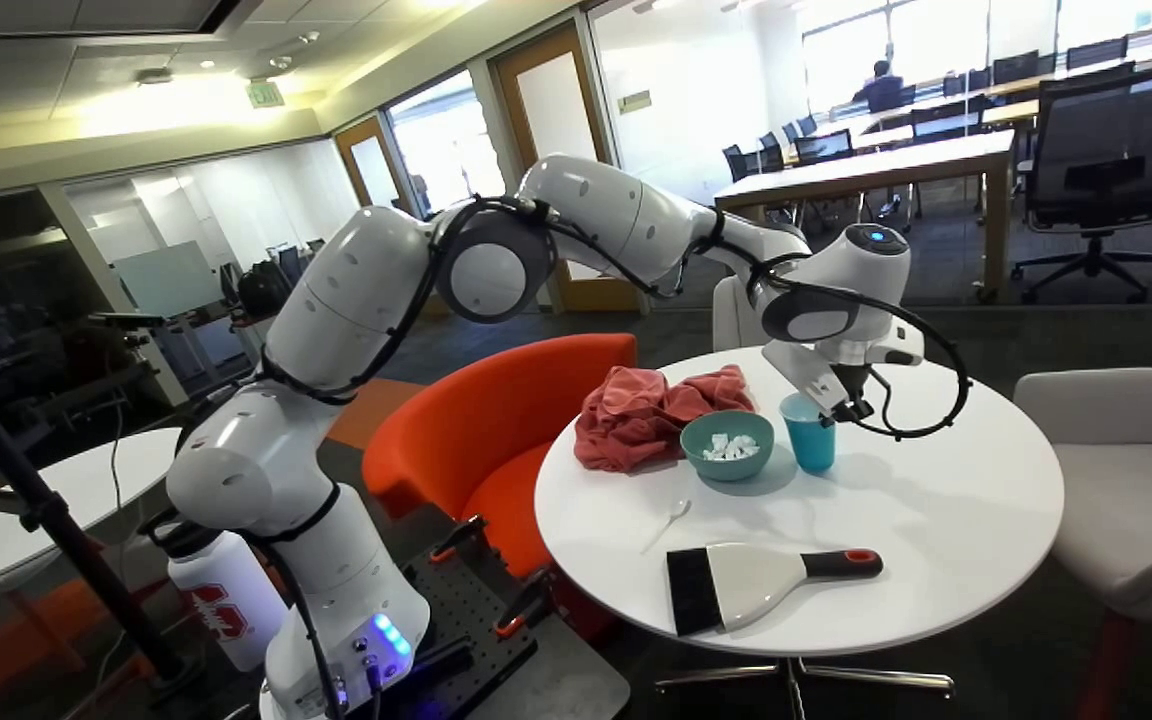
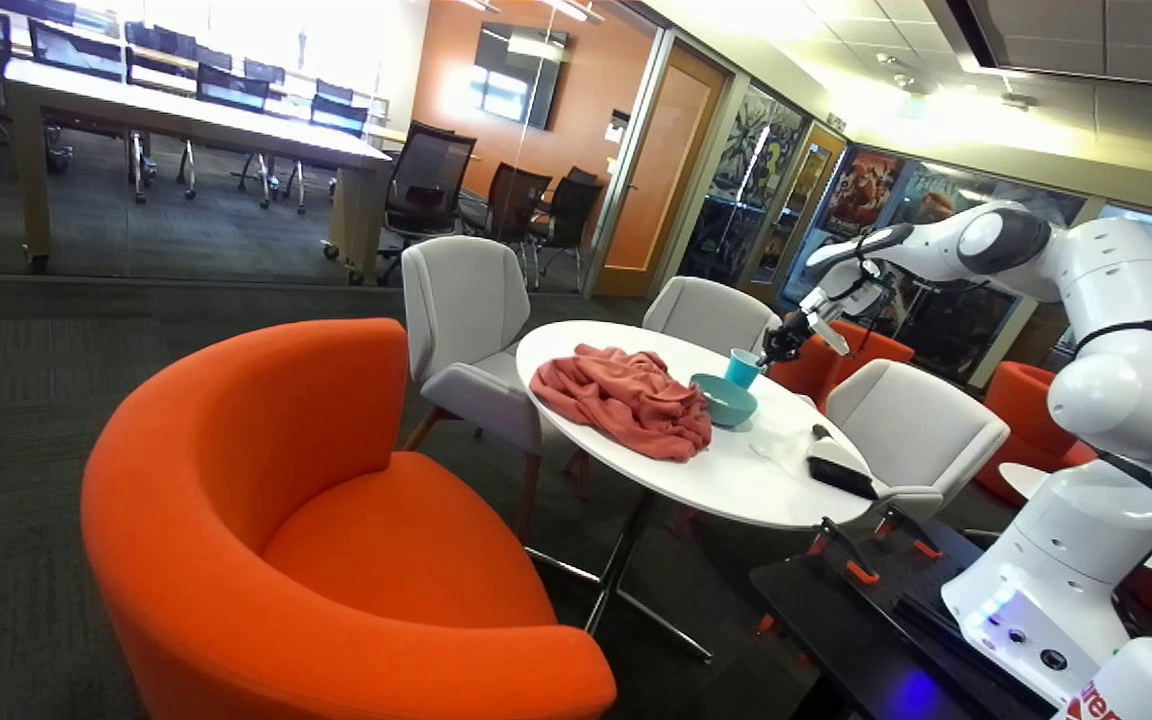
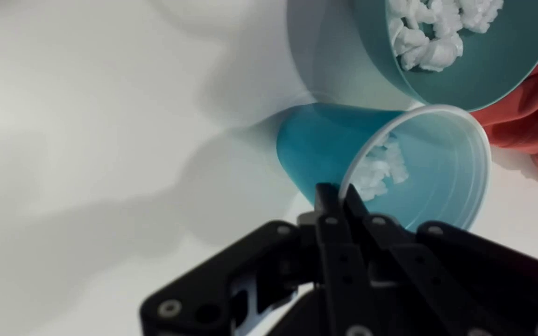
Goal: Pour the contents in the cup into the bowl
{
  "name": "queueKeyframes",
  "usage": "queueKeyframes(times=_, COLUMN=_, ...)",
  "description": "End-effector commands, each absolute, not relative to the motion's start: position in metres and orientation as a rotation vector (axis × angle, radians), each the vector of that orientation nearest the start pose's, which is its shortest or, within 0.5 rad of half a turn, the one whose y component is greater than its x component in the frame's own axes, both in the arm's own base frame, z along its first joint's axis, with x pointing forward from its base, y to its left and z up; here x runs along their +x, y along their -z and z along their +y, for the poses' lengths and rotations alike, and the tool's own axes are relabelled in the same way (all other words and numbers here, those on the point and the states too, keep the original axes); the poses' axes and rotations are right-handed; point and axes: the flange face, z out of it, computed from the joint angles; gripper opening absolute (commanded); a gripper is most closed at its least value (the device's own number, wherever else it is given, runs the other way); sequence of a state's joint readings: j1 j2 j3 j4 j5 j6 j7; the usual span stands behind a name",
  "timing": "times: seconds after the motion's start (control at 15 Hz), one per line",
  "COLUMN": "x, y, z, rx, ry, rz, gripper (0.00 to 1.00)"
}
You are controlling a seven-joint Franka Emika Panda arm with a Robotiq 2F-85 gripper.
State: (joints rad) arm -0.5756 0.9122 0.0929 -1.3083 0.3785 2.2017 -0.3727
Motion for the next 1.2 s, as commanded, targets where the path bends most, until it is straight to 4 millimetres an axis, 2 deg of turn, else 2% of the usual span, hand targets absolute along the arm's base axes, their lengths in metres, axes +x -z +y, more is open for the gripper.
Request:
queueKeyframes(times=0.0, x=0.664, y=-0.192, z=-0.348, rx=-2.753, ry=0.141, rz=0.547, gripper=0.01)
queueKeyframes(times=0.07, x=0.664, y=-0.192, z=-0.348, rx=-2.759, ry=0.133, rz=0.549, gripper=0.31)
queueKeyframes(times=0.2, x=0.664, y=-0.193, z=-0.347, rx=-2.767, ry=0.126, rz=0.546, gripper=0.39)
queueKeyframes(times=0.47, x=0.662, y=-0.205, z=-0.342, rx=-2.794, ry=0.138, rz=0.531, gripper=0.69)
queueKeyframes(times=0.73, x=0.654, y=-0.238, z=-0.331, rx=-2.850, ry=0.149, rz=0.442, gripper=0.98)
queueKeyframes(times=1.13, x=0.617, y=-0.294, z=-0.299, rx=-3.017, ry=0.047, rz=0.331, gripper=1.00)
